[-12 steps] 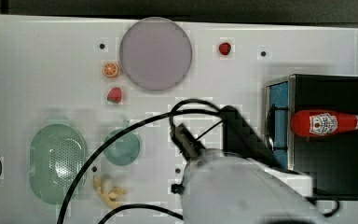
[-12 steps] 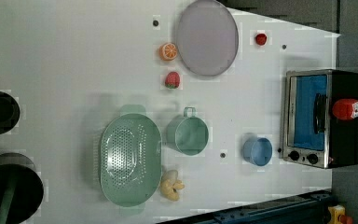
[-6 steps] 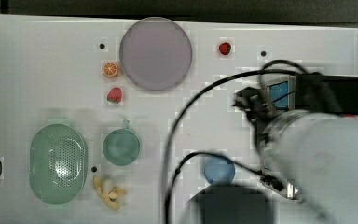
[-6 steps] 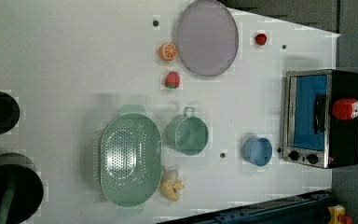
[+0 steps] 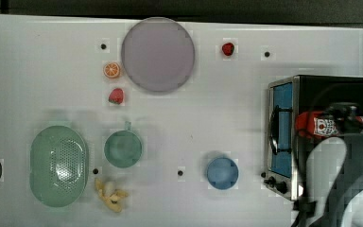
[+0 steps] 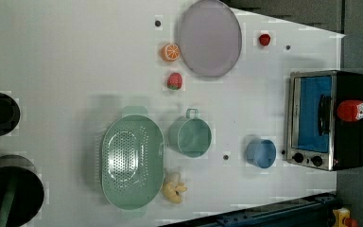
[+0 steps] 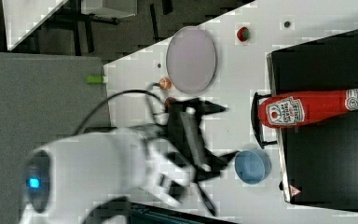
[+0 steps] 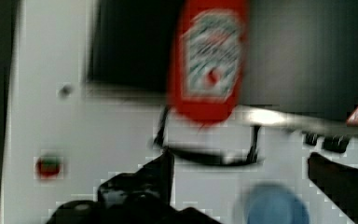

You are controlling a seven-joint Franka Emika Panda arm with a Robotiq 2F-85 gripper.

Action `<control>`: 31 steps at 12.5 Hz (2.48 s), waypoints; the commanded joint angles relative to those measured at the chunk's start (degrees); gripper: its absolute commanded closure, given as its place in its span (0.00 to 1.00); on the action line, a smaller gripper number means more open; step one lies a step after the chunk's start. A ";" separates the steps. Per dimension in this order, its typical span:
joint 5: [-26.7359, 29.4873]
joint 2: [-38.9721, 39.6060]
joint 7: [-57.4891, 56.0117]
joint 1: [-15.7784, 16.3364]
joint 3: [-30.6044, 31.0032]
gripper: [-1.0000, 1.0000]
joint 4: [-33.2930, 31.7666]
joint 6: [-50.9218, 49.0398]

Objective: Pick Ketchup from oven and place it on table.

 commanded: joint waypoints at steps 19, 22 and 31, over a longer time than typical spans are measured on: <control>10.61 18.61 0.60 -2.51 -2.30 0.37 3.12 13.09; 10.41 18.18 0.60 -2.48 -2.49 0.37 5.07 12.93; 2.47 7.72 0.29 5.31 5.34 0.37 22.78 -12.14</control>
